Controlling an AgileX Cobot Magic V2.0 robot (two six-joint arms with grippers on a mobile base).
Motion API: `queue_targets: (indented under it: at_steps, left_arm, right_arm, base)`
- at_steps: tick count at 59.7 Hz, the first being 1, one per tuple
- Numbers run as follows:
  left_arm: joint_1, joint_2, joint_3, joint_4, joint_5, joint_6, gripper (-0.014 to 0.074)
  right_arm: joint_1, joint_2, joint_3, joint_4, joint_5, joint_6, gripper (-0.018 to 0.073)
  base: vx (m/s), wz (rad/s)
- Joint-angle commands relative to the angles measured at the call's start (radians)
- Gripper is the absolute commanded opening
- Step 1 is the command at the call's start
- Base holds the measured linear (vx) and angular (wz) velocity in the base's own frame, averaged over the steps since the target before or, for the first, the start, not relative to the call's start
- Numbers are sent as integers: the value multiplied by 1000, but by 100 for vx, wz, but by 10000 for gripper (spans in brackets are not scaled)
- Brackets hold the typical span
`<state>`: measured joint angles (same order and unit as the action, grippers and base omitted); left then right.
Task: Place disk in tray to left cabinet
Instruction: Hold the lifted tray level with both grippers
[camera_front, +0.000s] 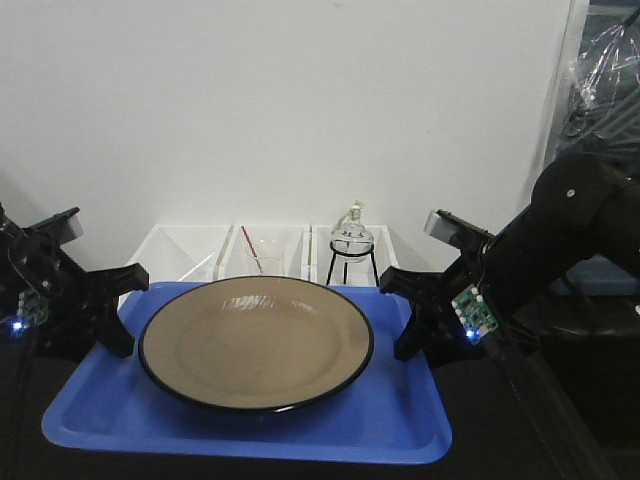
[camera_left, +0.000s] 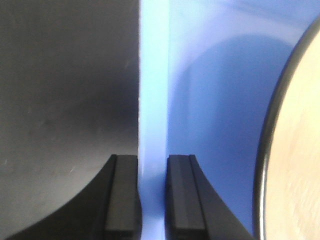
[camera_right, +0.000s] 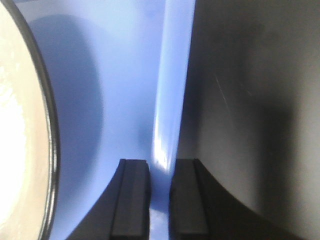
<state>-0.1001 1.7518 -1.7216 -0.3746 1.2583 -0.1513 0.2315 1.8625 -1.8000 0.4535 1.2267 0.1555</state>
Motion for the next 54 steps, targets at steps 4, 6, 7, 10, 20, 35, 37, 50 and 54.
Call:
queue_targets:
  at_steps: [4, 6, 7, 10, 20, 35, 37, 50, 54]
  left_arm:
    - [-34, -77, -75, -239, -3, -55, -1]
    - [-34, -82, -77, -239, -3, -63, -1]
    - [-34, -84, -77, -241, -3, -69, -1]
    - [-34, -86, -77, -240, -3, -73, -1]
    - [-38, -86, -77, -249, -3, -78, -1]
    - [-37, -86, -77, -292, -3, -77, -1]
    - [-37, -86, -77, -292, -3, -77, -1]
    - [-36, -111, -78, -291, -31, -78, -1]
    - [-34, -114, -80, -291, -33, -78, -1]
  right_arm:
    - [-3, -60, -105, 251, 3, 20, -4]
    - [-14, -60, -119, 261, 15, 20, -4]
    - [-17, -60, -124, 264, 19, 20, -4]
    - [-30, -60, -143, 272, 31, 20, -4]
    - [-35, -60, -182, 278, 48, 23, -4]
    - [-34, -60, -184, 277, 48, 18, -4]
    - [-34, -60, -184, 275, 47, 15, -4]
    - [-34, -60, -184, 241, 41, 11, -4]
    - [-34, -60, -184, 242, 40, 11, -4]
  base:
    - [0, 0]
    - [0, 0]
    - [0, 0]
    - [0, 0]
    - [0, 0]
    - [0, 0]
    - [0, 0]
    - [0, 0]
    - [0, 0]
